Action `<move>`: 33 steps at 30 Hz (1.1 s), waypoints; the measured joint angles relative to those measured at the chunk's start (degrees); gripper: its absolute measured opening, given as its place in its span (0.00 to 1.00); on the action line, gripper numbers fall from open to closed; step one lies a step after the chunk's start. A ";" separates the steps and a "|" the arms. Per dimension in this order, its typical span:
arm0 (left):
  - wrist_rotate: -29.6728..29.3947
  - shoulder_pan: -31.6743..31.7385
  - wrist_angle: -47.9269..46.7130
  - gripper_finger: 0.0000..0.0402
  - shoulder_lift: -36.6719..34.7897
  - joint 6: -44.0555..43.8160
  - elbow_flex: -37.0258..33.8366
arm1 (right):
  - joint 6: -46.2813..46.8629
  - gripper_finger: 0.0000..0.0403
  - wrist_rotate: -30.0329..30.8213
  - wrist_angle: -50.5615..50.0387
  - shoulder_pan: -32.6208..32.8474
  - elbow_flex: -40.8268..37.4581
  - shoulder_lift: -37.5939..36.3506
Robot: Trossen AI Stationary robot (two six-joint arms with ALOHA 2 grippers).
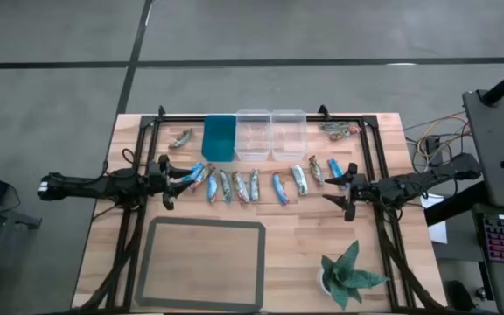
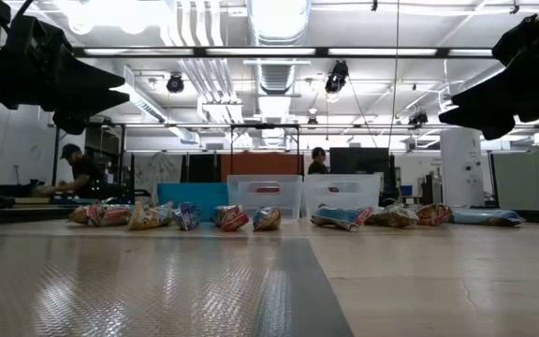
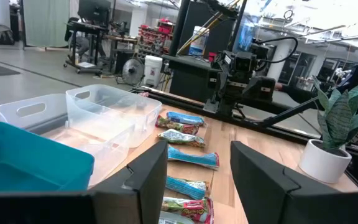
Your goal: Pick and place Granola Bars by type
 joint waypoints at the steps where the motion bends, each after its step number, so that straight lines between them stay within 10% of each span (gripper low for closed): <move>1: 0.00 0.01 0.00 0.39 0.01 -0.01 0.00 | 0.00 0.62 0.00 0.01 0.02 -0.01 -0.01; 33: 0.00 0.00 -0.01 0.39 0.01 -0.01 0.00 | -1.68 0.61 1.09 0.03 0.02 -0.01 -0.01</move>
